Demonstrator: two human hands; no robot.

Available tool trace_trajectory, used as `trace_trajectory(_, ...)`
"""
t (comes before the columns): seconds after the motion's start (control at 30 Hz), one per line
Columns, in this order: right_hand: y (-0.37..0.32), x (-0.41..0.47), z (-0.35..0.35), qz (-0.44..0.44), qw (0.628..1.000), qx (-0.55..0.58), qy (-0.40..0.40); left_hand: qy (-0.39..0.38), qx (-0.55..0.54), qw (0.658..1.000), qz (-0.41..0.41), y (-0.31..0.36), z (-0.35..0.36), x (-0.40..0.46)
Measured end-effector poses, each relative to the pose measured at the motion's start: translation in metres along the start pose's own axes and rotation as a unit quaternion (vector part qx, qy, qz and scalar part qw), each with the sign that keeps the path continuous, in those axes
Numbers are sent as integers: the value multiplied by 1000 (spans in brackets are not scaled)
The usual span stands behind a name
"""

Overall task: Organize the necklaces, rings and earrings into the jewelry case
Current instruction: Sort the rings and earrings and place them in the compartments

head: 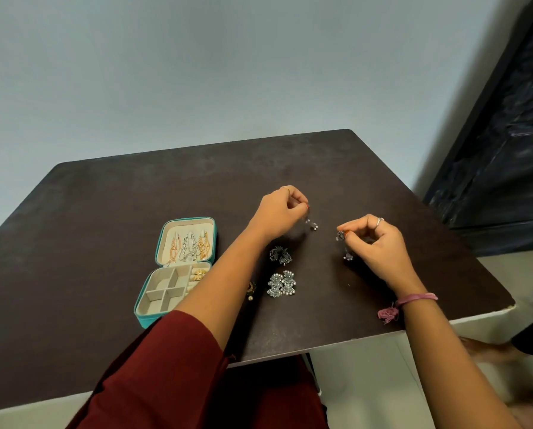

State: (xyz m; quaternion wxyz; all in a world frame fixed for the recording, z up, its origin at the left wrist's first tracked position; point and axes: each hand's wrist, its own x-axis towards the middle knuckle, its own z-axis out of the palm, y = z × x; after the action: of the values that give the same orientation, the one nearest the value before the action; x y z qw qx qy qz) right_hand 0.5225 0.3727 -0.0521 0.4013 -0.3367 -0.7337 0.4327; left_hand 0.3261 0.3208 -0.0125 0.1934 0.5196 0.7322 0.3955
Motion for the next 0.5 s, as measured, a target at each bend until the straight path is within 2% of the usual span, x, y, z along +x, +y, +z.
trace_trajectory(0.17,-23,1,-2,-32,995,-82,-40,24,-43,999,12,8,-13,-11)
trace_trajectory(0.37,-49,18,-13,-82,966,-202,-141,36,-104,994,17,13,-23,-25)
trace_trajectory(0.5,-58,27,-18,-62,960,-199,-189,9,-155,988,-3,17,-23,-34)
